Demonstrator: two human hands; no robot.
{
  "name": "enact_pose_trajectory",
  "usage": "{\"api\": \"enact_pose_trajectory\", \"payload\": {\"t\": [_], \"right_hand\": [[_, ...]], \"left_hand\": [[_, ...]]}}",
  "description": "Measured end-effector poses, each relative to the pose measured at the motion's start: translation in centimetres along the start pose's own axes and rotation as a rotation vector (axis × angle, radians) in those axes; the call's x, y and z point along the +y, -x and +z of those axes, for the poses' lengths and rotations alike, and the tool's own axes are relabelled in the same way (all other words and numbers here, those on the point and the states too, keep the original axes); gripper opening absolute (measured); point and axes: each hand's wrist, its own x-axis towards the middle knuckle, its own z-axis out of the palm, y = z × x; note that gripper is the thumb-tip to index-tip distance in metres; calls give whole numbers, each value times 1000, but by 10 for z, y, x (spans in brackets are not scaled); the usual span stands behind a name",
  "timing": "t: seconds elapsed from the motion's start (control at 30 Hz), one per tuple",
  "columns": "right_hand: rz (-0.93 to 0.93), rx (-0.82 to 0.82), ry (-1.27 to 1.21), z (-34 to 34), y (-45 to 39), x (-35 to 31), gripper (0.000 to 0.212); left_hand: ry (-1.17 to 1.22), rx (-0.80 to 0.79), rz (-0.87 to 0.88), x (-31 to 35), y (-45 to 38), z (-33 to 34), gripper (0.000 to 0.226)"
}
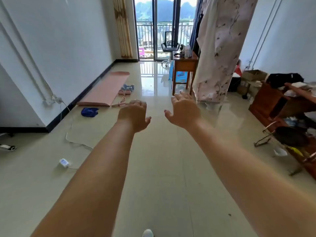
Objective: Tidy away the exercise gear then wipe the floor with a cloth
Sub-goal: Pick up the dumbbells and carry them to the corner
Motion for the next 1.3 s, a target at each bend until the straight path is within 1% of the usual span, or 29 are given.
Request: {"api": "enact_pose_trajectory", "payload": {"t": [0.03,0.17,0.3,0.43,0.63,0.77,0.97,1.1,1.17,1.3], "right_hand": [[15,-39,15,2,2,0,60],[54,-125,-23,12,4,5,63],[62,-96,-71,17,-30,9,64],[111,-167,-99,47,-154,17,67],[128,-211,-73,103,-338,52,68],[98,-254,-68,135,-478,79,69],[28,-272,-81,166,-699,90,71],[-29,-238,-86,197,-832,93,71],[-10,-227,-97,218,-905,97,71],[53,-267,-118,255,-1048,105,72]], "left_hand": [[-10,-34,-8,0,0,0,57],[-6,-65,-26,-5,-7,2,61],[-9,-46,6,-17,-38,1,66],[-4,-127,-2,-50,-155,23,66],[-20,-192,14,-89,-340,70,67],[-2,-226,-38,-123,-478,89,66],[6,-232,-116,-200,-675,104,67],[-3,-206,-178,-252,-798,119,69],[-16,-184,-182,-277,-868,132,70],[-35,-209,-149,-325,-1014,161,69]]}}
